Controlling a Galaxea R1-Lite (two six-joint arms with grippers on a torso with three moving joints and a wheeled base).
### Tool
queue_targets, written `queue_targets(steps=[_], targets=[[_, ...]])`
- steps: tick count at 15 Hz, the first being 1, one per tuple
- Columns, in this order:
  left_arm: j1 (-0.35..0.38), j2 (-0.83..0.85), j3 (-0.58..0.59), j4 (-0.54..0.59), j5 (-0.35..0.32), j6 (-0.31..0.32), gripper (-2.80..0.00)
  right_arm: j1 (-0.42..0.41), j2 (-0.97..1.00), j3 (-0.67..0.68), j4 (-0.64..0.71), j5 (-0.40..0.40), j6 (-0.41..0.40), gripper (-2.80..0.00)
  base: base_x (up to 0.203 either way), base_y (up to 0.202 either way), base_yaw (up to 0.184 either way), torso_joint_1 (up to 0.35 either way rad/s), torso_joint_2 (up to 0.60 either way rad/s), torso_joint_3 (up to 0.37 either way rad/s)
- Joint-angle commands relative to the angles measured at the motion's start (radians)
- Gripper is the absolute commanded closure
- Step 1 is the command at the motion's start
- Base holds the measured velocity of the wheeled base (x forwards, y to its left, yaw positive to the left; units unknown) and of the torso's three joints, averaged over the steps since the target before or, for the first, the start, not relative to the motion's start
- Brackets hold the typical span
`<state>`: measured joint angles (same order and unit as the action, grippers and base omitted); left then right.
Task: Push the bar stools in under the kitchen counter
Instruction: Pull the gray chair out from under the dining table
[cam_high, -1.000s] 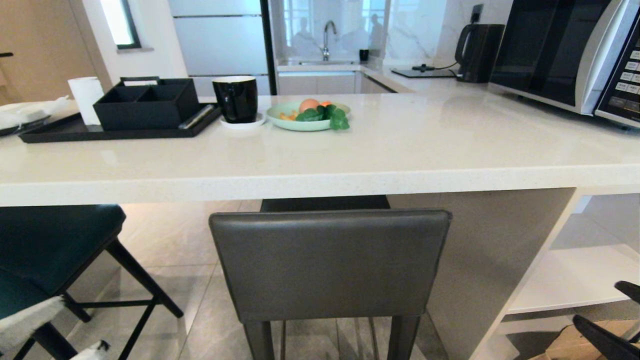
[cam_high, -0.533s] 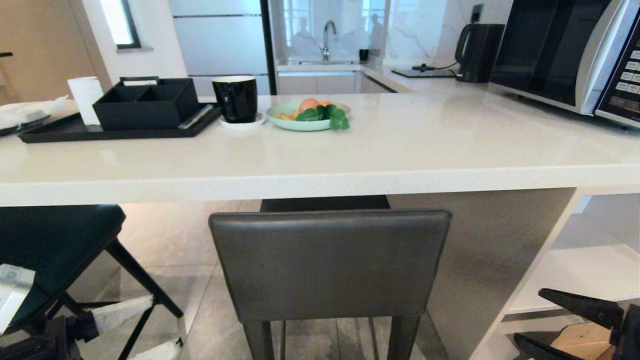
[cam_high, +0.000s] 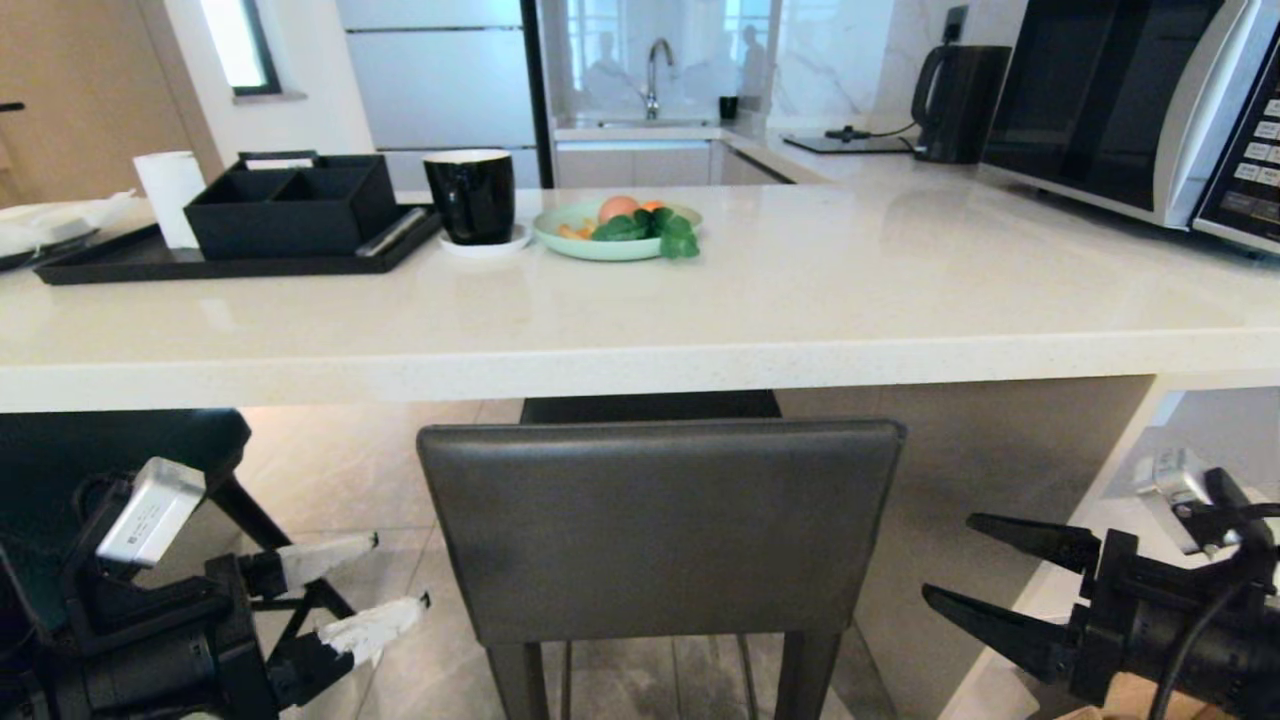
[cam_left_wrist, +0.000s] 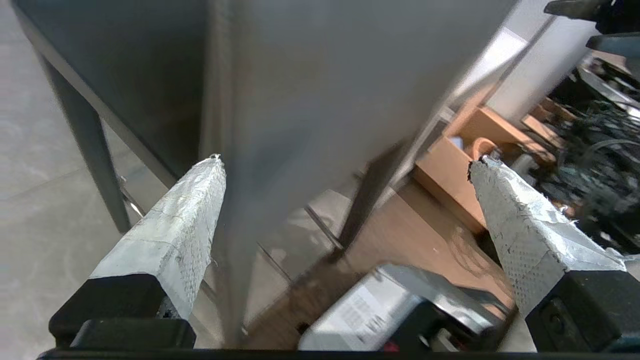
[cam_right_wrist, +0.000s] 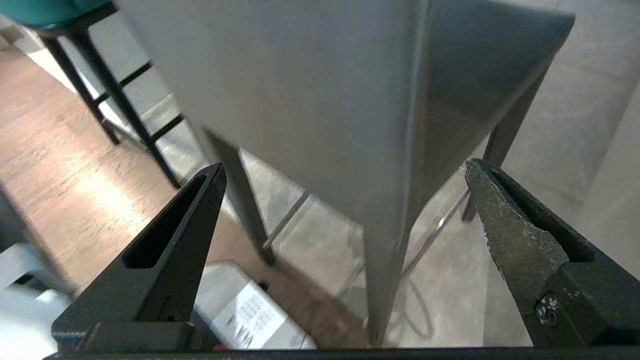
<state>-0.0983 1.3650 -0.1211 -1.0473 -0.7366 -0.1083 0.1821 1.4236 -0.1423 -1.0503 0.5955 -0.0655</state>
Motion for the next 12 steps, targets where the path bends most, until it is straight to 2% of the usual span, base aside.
queue_targets(steps=[1,2,4,9,12], targets=[[0.018,0.197,0.032,-0.23,-0.014,-0.001,-2.8,0.0,0.159,0.001,-0.12,0.006,0.001,-2.8,0.0,0.0,0.0,0.0,0.0,0.0],[0.024,0.277,0.053,-0.337,-0.026,-0.001,-2.8,0.0,0.172,-0.005,-0.13,0.009,0.003,-2.8,0.0,0.0,0.0,0.0,0.0,0.0],[0.032,0.383,0.097,-0.461,-0.046,0.004,-2.8,-0.006,0.206,-0.003,-0.154,0.047,0.003,-2.8,0.0,0.0,0.0,0.0,0.0,0.0],[0.043,0.462,0.054,-0.483,-0.075,0.01,-2.8,0.008,0.318,-0.003,-0.27,0.053,0.005,-2.8,0.0,0.0,0.0,0.0,0.0,0.0],[0.047,0.526,-0.021,-0.483,-0.086,0.019,-2.8,0.009,0.379,-0.005,-0.335,0.055,0.006,-2.8,0.0,0.0,0.0,0.0,0.0,0.0]])
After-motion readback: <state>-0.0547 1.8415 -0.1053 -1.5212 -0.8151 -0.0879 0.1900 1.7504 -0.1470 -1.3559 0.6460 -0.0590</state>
